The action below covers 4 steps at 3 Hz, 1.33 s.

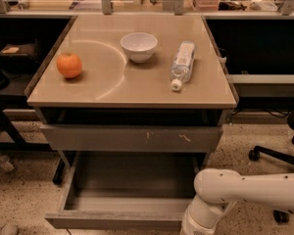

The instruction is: Close middle drawer

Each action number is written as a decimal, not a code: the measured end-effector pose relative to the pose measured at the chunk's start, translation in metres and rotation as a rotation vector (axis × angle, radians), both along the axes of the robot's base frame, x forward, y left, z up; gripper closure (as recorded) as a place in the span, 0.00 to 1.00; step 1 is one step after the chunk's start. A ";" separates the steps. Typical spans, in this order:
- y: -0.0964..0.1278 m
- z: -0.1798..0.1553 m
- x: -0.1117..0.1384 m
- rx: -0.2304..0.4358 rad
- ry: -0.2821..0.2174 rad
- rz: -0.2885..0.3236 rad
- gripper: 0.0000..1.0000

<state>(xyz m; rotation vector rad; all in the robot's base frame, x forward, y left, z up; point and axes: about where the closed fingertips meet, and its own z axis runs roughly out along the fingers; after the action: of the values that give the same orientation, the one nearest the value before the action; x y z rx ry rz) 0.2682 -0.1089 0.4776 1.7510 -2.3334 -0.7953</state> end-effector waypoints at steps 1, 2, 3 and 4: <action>0.006 -0.029 0.021 0.024 -0.009 -0.013 1.00; 0.009 -0.043 0.039 0.038 -0.020 -0.026 1.00; 0.012 -0.048 0.051 0.052 -0.031 -0.020 1.00; 0.012 -0.048 0.052 0.053 -0.032 -0.020 0.82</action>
Offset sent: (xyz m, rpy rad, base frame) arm 0.0644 0.0108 -0.0590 0.0543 -0.0397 -0.0445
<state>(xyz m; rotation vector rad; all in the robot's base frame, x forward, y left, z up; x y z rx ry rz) 0.3199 -0.0971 0.4299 1.7764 -2.3751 -0.8458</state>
